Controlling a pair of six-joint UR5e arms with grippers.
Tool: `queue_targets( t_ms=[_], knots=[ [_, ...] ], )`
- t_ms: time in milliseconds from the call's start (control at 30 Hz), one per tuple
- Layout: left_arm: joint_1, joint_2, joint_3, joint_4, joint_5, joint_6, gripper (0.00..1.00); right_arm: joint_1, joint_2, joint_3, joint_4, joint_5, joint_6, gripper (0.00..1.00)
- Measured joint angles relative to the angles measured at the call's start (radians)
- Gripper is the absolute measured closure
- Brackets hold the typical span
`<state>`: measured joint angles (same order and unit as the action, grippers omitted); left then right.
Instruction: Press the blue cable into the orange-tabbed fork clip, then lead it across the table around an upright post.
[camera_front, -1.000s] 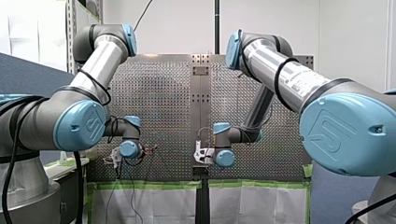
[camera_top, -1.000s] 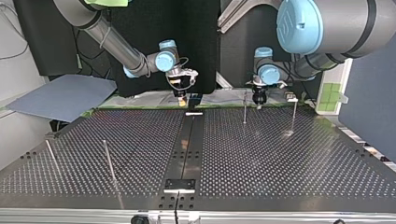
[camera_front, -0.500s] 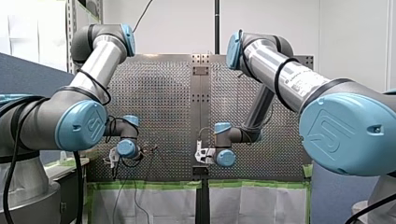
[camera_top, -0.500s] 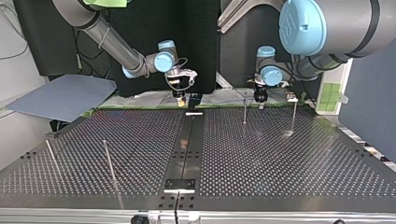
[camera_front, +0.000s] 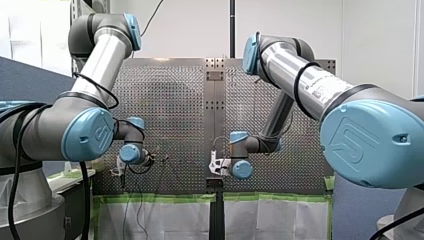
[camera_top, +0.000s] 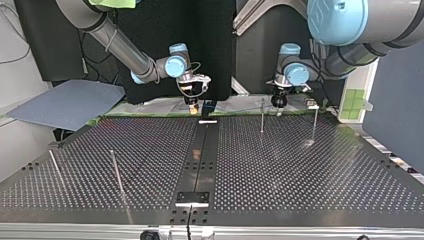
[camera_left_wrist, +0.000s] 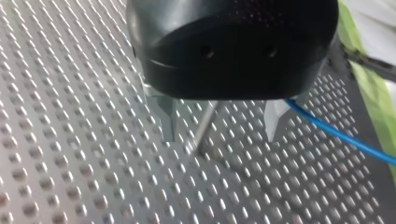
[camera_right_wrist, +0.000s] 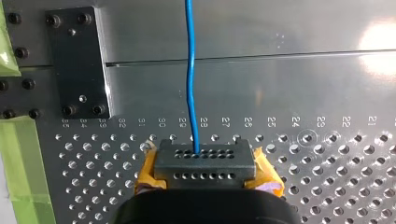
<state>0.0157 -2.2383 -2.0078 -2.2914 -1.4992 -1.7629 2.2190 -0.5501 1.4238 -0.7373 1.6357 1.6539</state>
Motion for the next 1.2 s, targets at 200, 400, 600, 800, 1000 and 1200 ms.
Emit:
queue_targets(
  t_ms=[200,400,600,800,1000,1200],
  knots=[
    [-0.018,0.053,-0.053,0.029,0.040,-0.045,0.07,0.000,0.000,0.000,0.009,0.000,0.000,1.00],
    [-0.027,0.107,-0.109,0.019,0.026,-0.026,0.07,0.000,0.000,0.000,0.015,0.001,0.000,1.00],
    [-0.034,0.121,-0.159,-0.021,-0.020,0.021,0.07,0.000,0.000,0.000,0.016,0.001,0.000,1.00],
    [-0.049,0.122,-0.210,-0.032,-0.061,0.071,0.07,0.000,0.000,-0.001,0.016,0.000,0.000,1.00],
    [-0.066,0.124,-0.220,-0.021,-0.021,0.065,0.07,0.000,0.000,0.000,0.016,0.001,0.000,1.00],
    [-0.077,0.124,-0.221,0.007,0.027,0.090,0.07,0.000,0.000,-0.001,0.014,0.001,0.000,1.00]
  ],
)
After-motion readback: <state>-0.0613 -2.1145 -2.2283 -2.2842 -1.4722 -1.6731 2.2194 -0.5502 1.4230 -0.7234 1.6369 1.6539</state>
